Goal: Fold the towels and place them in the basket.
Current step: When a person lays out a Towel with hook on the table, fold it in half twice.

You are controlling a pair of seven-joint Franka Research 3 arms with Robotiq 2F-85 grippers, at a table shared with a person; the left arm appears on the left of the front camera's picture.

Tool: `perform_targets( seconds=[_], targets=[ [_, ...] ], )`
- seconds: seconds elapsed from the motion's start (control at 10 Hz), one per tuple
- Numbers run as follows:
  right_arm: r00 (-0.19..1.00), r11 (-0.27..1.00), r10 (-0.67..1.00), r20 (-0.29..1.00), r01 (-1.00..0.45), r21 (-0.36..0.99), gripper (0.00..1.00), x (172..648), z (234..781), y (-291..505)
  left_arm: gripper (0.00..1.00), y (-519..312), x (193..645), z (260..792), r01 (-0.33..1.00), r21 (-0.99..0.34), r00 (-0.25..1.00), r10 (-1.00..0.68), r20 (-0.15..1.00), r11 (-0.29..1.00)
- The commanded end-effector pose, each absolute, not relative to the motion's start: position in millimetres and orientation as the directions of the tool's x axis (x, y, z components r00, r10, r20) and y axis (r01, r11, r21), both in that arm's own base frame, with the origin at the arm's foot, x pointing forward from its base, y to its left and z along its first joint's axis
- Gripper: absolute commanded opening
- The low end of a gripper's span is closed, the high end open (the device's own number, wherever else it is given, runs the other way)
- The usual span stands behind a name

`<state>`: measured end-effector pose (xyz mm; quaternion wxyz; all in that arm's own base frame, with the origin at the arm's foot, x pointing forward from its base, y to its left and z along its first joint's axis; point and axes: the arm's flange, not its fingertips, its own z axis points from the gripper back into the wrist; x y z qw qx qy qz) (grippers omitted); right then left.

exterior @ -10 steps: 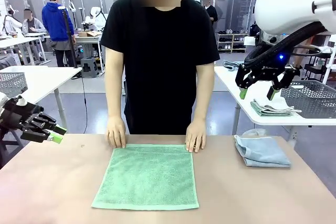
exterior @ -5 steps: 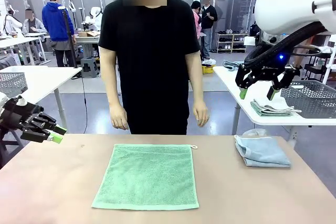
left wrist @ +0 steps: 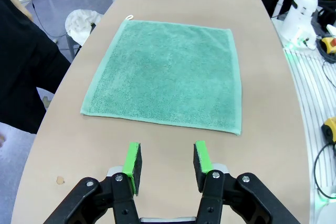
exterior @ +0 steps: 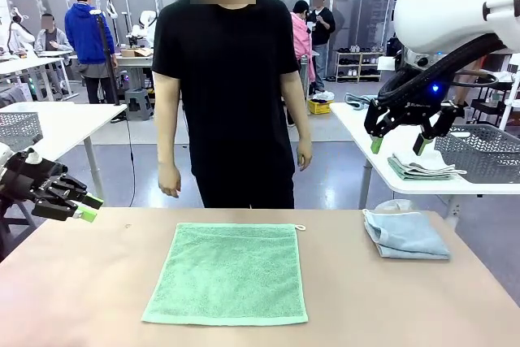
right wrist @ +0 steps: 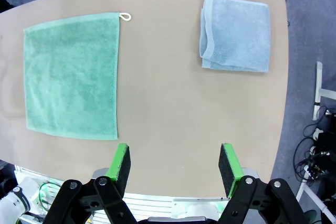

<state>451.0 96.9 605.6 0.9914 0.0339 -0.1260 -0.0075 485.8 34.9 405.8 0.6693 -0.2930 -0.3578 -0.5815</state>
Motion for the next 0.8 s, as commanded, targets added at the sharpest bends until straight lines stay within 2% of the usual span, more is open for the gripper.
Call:
perform_targets(
  seconds=[0.0, 0.3, 0.4, 0.5, 0.6, 0.7],
  targets=[
    [0.968, 0.998, -0.023, 0.249, 0.006, 0.069, 0.85, 451, 606, 97, 0.52, 35, 486, 406, 0.988, 0.024, 0.068, -0.569, 0.82, 0.152],
    [0.9, 0.971, 0.234, 0.369, -0.237, -0.037, 0.85, 440, 625, 122, 0.52, 17, 456, 451, 0.969, 0.163, 0.013, -0.695, 0.719, 0.187],
    [0.843, 0.93, 0.36, 0.4, -0.357, -0.086, 0.85, 435, 632, 135, 0.58, 6, 442, 468, 0.959, 0.222, -0.02, -0.743, 0.669, 0.174],
    [0.783, 0.876, 0.477, 0.4, -0.463, -0.139, 0.85, 430, 638, 149, 0.72, -8, 425, 484, 0.947, 0.278, -0.051, -0.781, 0.622, 0.159],
    [0.682, 0.783, 0.611, 0.403, -0.597, -0.176, 0.85, 422, 643, 163, 0.78, -23, 409, 498, 0.931, 0.33, -0.072, -0.807, 0.586, 0.157],
    [0.572, 0.673, 0.723, 0.387, -0.709, -0.209, 0.85, 412, 644, 178, 0.92, -39, 392, 509, 0.925, 0.357, -0.09, -0.834, 0.544, 0.133]
  ],
)
